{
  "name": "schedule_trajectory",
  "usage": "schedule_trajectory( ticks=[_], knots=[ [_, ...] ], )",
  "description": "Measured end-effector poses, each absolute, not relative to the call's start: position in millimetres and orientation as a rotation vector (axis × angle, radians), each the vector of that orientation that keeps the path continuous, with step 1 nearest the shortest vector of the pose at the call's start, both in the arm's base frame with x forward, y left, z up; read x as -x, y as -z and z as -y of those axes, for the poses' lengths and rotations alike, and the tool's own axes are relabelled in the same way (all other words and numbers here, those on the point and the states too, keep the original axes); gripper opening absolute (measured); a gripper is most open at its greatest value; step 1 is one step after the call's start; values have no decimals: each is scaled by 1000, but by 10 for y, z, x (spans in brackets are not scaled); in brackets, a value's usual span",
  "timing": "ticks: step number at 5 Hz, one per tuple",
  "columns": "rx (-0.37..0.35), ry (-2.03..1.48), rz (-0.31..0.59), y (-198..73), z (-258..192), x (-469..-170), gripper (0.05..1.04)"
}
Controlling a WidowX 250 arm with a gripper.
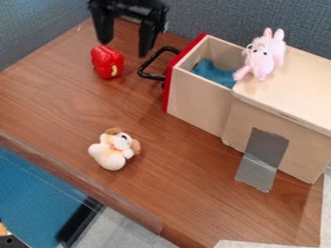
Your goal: Put the puppy doll in the drawer
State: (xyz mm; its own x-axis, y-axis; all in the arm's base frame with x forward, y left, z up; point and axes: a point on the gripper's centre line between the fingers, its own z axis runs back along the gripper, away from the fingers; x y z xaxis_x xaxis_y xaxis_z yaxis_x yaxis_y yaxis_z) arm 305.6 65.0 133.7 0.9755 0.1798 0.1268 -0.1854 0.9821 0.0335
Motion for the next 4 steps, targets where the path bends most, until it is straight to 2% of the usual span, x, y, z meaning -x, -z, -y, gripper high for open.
schedule_trajectory(
  ticks=[1,2,3,4],
  knots=[
    [-33,-162,74,-1052,-530,-2739,1001],
    [-35,-111,35,-773,-322,-2562,1001],
    [-72,-69,8,-598,-196,-2415,1001],
    [-106,-59,-13,-438,-175,-2400,1001]
  ],
)
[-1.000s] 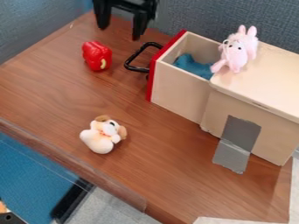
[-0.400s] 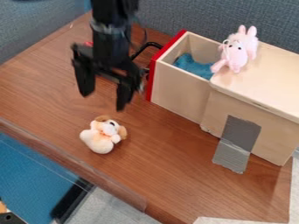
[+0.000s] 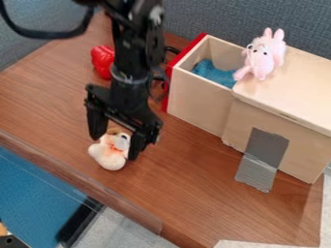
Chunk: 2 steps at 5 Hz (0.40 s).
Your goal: Put the puppy doll in the drawer
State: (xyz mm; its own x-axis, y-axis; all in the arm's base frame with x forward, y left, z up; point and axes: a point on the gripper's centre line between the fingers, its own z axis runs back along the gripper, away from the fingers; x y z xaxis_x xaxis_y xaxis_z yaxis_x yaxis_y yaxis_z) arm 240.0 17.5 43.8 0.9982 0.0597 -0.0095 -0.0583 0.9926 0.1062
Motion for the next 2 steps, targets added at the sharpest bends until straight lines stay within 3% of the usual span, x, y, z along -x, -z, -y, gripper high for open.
schedule_trajectory(
  ticks=[2],
  knots=[
    [-198,-103,-43,-258,-506,-2494,1001]
  ],
)
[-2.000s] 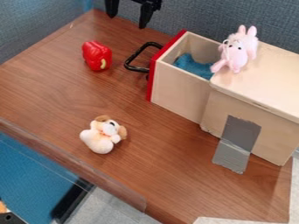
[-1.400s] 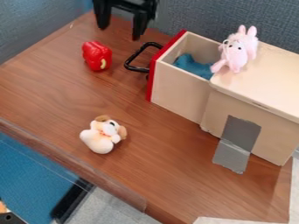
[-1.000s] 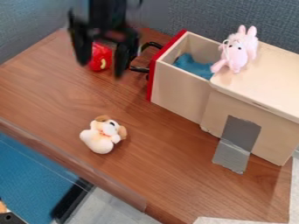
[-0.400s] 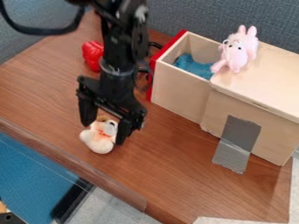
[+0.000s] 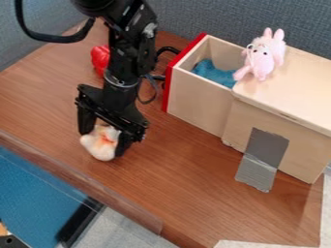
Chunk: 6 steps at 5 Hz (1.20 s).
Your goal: Put the puppy doll in the drawer
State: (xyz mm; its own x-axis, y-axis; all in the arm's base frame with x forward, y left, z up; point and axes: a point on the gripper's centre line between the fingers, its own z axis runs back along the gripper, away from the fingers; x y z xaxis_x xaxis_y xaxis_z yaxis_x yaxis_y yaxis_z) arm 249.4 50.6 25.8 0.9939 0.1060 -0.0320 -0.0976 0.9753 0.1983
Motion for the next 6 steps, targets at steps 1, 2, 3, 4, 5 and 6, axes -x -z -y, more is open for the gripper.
schedule_trajectory(
  ticks=[1,2,3,4,5,6],
  knots=[
    [-211,-117,-82,-108,-605,-2503,967],
    [-199,-111,-81,-86,-595,-2512,719],
    [-181,-100,-74,-133,-543,-2507,559],
    [-138,-111,19,-584,-423,-2613,503],
    [-87,-162,143,-1056,-262,-2885,496],
    [-22,-178,233,-1603,-76,-3229,495]
  ],
)
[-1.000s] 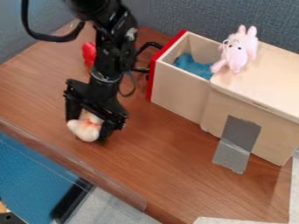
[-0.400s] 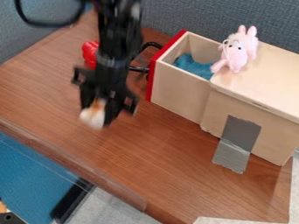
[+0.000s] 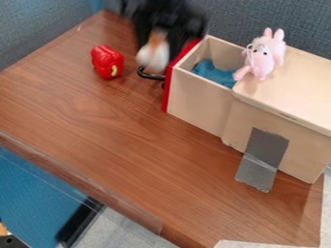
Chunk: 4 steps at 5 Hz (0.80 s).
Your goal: Put the puppy doll in the drawer
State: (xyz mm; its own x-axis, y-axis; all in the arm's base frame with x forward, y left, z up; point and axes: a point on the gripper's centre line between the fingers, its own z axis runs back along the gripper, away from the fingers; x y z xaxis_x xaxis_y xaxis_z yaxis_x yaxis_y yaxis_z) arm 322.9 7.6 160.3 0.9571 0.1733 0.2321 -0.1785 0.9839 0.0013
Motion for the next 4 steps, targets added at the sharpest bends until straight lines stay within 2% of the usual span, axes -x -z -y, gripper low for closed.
schedule_trajectory(
  ticks=[1,2,3,4],
  knots=[
    [15,-180,210,-1587,104,-3622,496],
    [-8,-158,192,-1484,300,-3996,495],
    [-38,-131,183,-1414,398,-4140,496],
    [-46,-114,138,-1275,399,-4132,566]
  ],
)
